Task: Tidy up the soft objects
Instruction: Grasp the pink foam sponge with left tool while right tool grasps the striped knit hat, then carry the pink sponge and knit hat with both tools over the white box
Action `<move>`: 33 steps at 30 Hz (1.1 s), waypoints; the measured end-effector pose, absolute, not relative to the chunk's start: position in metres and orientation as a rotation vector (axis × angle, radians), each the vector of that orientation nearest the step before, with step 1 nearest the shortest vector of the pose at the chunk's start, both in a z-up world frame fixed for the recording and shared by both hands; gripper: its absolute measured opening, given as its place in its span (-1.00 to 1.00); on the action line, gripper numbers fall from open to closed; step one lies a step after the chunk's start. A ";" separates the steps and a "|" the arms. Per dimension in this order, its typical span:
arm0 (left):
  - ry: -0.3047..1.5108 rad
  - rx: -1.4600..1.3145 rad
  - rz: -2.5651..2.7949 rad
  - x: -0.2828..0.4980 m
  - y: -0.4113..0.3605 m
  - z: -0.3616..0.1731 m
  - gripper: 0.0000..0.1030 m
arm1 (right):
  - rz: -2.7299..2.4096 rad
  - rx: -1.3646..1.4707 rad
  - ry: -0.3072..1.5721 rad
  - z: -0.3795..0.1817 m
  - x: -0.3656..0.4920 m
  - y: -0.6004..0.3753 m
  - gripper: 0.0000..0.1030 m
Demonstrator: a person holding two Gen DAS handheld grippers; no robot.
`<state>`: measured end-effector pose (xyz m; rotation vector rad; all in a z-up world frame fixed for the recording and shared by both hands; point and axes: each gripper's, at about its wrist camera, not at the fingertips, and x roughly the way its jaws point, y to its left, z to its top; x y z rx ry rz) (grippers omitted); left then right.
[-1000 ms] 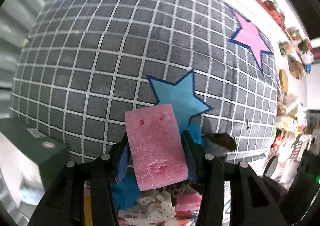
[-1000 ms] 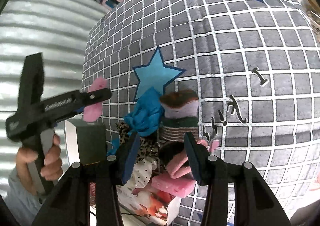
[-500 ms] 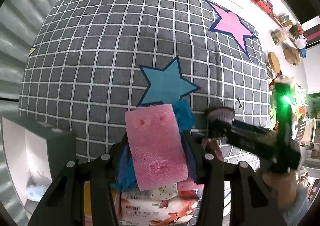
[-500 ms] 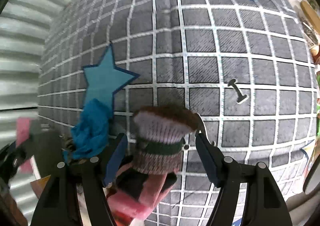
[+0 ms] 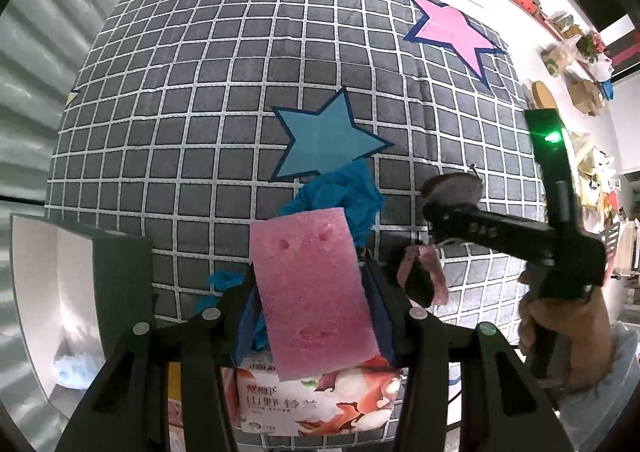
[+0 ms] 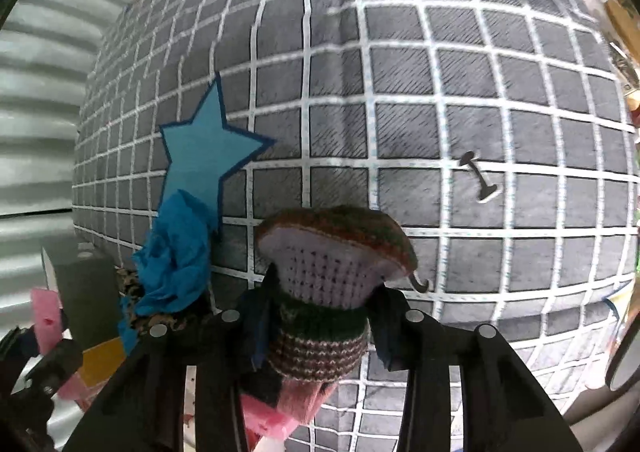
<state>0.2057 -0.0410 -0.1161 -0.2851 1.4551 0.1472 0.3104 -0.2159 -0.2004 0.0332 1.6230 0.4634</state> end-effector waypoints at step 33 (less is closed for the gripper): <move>1.287 -0.231 0.165 0.126 -0.010 -0.051 0.02 | 0.584 -0.024 1.430 -0.080 0.218 -0.142 -0.19</move>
